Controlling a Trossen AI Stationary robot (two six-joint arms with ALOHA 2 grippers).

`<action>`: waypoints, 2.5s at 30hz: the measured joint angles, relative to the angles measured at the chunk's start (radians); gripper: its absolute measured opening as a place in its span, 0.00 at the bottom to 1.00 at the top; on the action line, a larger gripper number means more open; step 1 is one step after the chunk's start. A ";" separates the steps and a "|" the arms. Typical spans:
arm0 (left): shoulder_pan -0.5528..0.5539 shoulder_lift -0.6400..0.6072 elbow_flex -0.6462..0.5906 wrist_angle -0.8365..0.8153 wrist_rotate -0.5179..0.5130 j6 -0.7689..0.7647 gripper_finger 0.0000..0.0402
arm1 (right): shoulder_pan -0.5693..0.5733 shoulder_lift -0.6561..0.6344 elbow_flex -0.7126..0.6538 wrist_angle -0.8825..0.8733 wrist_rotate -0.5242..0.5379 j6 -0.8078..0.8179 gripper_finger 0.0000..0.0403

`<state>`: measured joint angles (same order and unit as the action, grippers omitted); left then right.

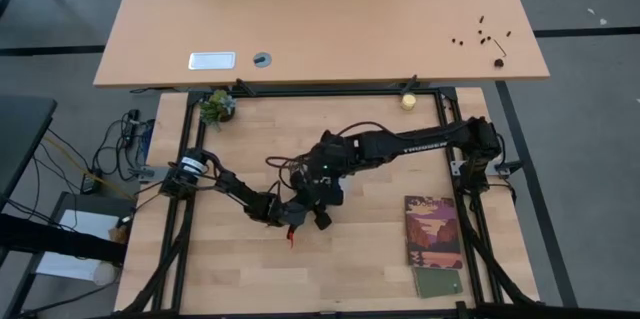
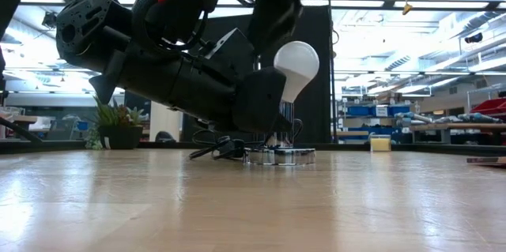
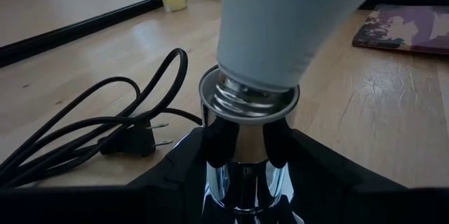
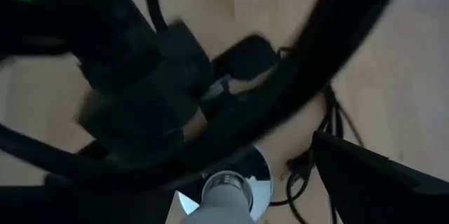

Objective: Screw lightbulb
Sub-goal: Insert the white lightbulb into the silver lamp

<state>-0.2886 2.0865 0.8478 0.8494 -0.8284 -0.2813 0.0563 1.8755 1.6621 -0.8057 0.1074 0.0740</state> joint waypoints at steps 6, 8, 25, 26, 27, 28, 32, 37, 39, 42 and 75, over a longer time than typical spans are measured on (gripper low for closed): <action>0.000 0.000 0.000 -0.003 0.000 -0.003 0.42 | 0.014 -0.001 0.110 -0.213 0.029 -0.040 0.80; 0.000 0.000 0.000 -0.003 0.000 -0.003 0.42 | 0.020 -0.001 0.135 -0.317 0.049 -0.052 0.80; 0.000 0.002 -0.001 -0.002 0.000 -0.004 0.42 | 0.133 -0.003 0.115 -0.615 0.283 -0.472 0.79; 0.000 0.002 -0.001 -0.002 0.000 -0.004 0.42 | 0.137 -0.003 0.099 -0.598 0.298 -0.516 0.79; 0.000 0.002 -0.001 -0.002 0.000 -0.004 0.42 | 0.139 -0.003 0.080 -0.568 0.299 -0.554 0.79; 0.000 0.002 -0.001 -0.002 0.000 -0.004 0.42 | 0.140 -0.003 0.062 -0.536 0.299 -0.582 0.79; 0.000 0.002 -0.001 -0.002 0.006 -0.004 0.42 | 0.121 -0.001 0.028 -0.452 0.276 -0.634 0.80; 0.000 0.002 -0.001 -0.002 0.010 -0.004 0.42 | 0.105 -0.002 0.016 -0.369 0.195 -0.704 0.81; 0.000 0.002 -0.001 -0.002 0.011 -0.007 0.42 | 0.104 -0.002 0.016 -0.359 0.184 -0.741 0.83; 0.000 0.002 -0.001 -0.002 0.011 -0.010 0.42 | 0.103 -0.002 0.015 -0.324 0.148 -0.784 0.85; 0.000 0.002 -0.002 0.012 0.019 -0.010 0.42 | 0.042 0.005 -0.175 -0.034 0.056 -0.827 0.64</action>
<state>-0.2886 2.0888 0.8463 0.8612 -0.8097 -0.2916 0.0978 1.8805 1.4876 -0.8394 0.1637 -0.7532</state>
